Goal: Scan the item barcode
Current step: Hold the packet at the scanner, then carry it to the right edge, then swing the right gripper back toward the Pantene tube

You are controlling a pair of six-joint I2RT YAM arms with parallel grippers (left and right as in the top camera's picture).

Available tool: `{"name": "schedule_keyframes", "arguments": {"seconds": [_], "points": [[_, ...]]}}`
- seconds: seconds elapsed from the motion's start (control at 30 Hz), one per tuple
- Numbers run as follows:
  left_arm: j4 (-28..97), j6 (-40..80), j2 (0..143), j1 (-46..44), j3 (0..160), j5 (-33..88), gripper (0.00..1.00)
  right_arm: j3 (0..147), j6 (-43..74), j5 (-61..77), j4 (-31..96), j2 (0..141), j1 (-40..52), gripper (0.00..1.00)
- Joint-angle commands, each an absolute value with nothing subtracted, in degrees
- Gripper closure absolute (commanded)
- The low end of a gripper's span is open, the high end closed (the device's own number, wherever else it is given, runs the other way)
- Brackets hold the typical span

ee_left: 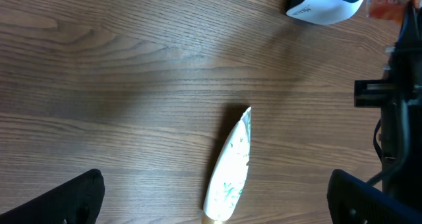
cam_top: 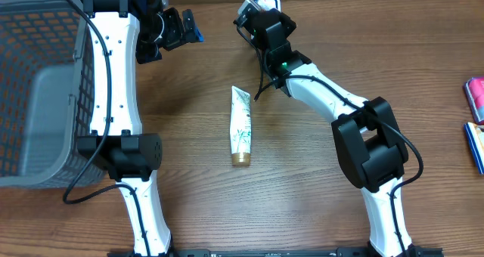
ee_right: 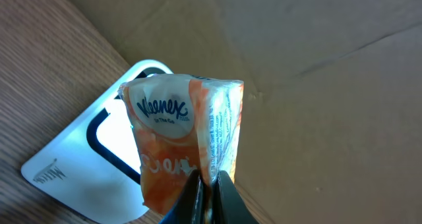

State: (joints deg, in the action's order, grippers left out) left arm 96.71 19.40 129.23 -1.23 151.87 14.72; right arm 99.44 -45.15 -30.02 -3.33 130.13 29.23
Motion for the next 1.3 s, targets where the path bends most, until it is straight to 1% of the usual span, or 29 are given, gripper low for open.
{"name": "schedule_keyframes", "arguments": {"seconds": [0.0, 0.13, 0.2, 0.23, 0.33, 0.43, 0.47, 0.57, 0.6, 0.63, 0.77, 0.9, 1.0, 1.13, 1.27], "points": [[96.82, 19.73, 128.64, -1.15, 152.29, 14.55, 0.0, 101.36, -46.81, -31.9, -4.36, 131.17, 28.8, 0.96], [96.82, 19.73, 128.64, -1.15, 152.31, 14.55, 0.0, 101.38, -46.39, -41.01, -12.69, 131.17, 27.46, 0.96], [96.82, 19.73, 128.64, -1.15, 152.31, 14.55, 0.0, 101.54, -42.94, -48.14, -17.3, 130.98, 25.96, 0.97], [96.82, 19.73, 128.64, -1.15, 152.29, 14.55, 0.0, 101.8, -41.34, -50.37, -17.54, 130.91, 25.36, 0.97], [96.82, 19.73, 128.64, -1.15, 152.29, 14.55, 0.0, 103.26, -32.91, -58.24, -13.78, 129.45, 21.8, 0.97], [96.79, 19.73, 128.64, -1.15, 152.29, 14.55, 0.0, 103.59, -22.41, -61.01, -3.44, 125.91, 17.43, 0.96], [96.82, 19.73, 128.64, -1.15, 152.29, 14.55, 0.0, 103.61, -15.22, -60.1, 4.49, 123.44, 14.94, 0.97], [96.82, 19.73, 128.64, -1.15, 152.31, 14.55, 0.0, 103.66, -1.28, -55.94, 19.42, 118.43, 9.41, 0.97], [96.82, 19.73, 128.64, -1.15, 152.29, 14.55, 0.0, 103.66, 5.26, -53.17, 25.87, 115.94, 6.59, 0.97], [96.82, 19.73, 128.64, -1.15, 152.31, 14.55, 0.0, 103.66, 13.58, -47.53, 33.82, 112.57, 2.39, 0.97], [96.82, 19.73, 128.64, -1.15, 152.31, 14.55, 0.0, 103.66, 26.04, -31.86, 47.92, 106.06, -9.8, 0.97], [96.82, 19.73, 128.64, -1.15, 152.29, 14.55, 0.0, 103.28, 30.5, -18.11, 58.39, 104.64, -25.8, 0.96], [96.82, 19.73, 128.64, -1.15, 152.29, 14.55, 0.0, 101.41, 30.46, -12.51, 60.62, 104.79, -35.7, 0.96], [96.82, 19.73, 128.64, -1.15, 152.31, 14.55, 0.0, 99.29, 30.46, -6.22, 59.75, 104.79, -43.38, 0.96], [96.82, 19.73, 128.64, -1.15, 152.29, 14.55, 0.0, 96.77, 30.46, -2.39, 58.0, 105.06, -47.88, 0.96]]}}
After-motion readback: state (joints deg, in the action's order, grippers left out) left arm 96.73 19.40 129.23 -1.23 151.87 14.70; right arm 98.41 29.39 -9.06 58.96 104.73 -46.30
